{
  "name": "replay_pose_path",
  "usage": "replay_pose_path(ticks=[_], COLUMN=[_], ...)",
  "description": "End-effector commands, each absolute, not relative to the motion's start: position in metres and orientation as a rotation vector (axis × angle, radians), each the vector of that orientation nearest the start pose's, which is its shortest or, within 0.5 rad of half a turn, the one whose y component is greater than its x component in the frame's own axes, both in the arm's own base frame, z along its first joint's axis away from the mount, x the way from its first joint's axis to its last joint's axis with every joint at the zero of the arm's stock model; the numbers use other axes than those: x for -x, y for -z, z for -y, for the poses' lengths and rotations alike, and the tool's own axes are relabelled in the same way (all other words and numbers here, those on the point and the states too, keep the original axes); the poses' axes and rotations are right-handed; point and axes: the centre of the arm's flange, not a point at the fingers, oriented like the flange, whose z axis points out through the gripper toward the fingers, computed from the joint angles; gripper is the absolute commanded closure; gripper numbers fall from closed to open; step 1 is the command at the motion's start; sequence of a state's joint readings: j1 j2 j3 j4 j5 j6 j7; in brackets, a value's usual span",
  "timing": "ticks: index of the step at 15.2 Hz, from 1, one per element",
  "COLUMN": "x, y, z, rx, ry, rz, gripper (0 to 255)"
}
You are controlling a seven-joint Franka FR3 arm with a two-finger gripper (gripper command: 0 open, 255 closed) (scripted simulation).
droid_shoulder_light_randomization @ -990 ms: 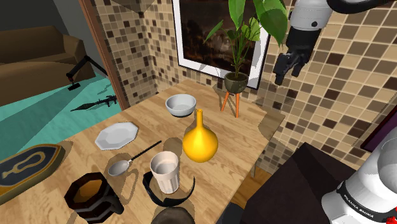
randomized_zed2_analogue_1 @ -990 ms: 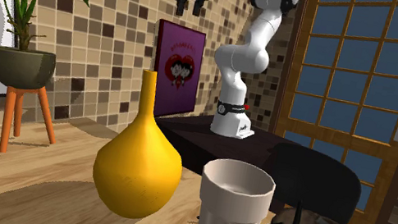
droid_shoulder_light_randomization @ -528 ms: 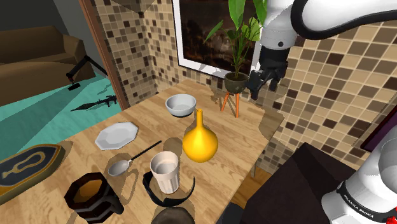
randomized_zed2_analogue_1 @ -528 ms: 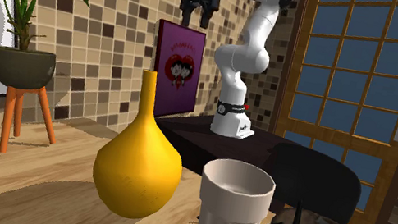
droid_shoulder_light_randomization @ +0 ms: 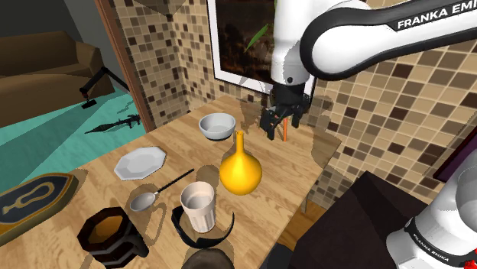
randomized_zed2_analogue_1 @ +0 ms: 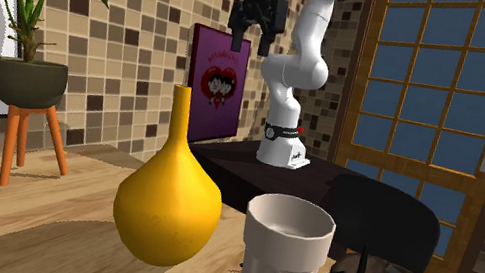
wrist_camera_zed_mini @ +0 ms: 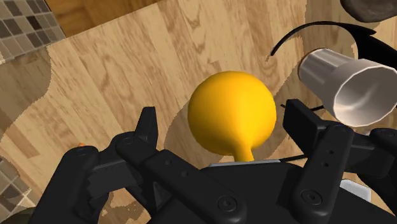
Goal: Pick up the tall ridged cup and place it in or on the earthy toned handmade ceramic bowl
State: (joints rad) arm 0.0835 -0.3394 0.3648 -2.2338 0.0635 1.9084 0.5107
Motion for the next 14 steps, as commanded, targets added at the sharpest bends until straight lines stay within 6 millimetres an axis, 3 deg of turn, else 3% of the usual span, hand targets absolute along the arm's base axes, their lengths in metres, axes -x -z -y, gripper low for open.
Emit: replay_pose_path(ticks=[1,14], x=[-0.411,-0.472], y=[-0.485,-0.407], z=[-0.231,-0.374], rx=[3.192,3.193], ry=[0.029,-0.008], rz=[-0.173,-0.208], gripper=[0,0])
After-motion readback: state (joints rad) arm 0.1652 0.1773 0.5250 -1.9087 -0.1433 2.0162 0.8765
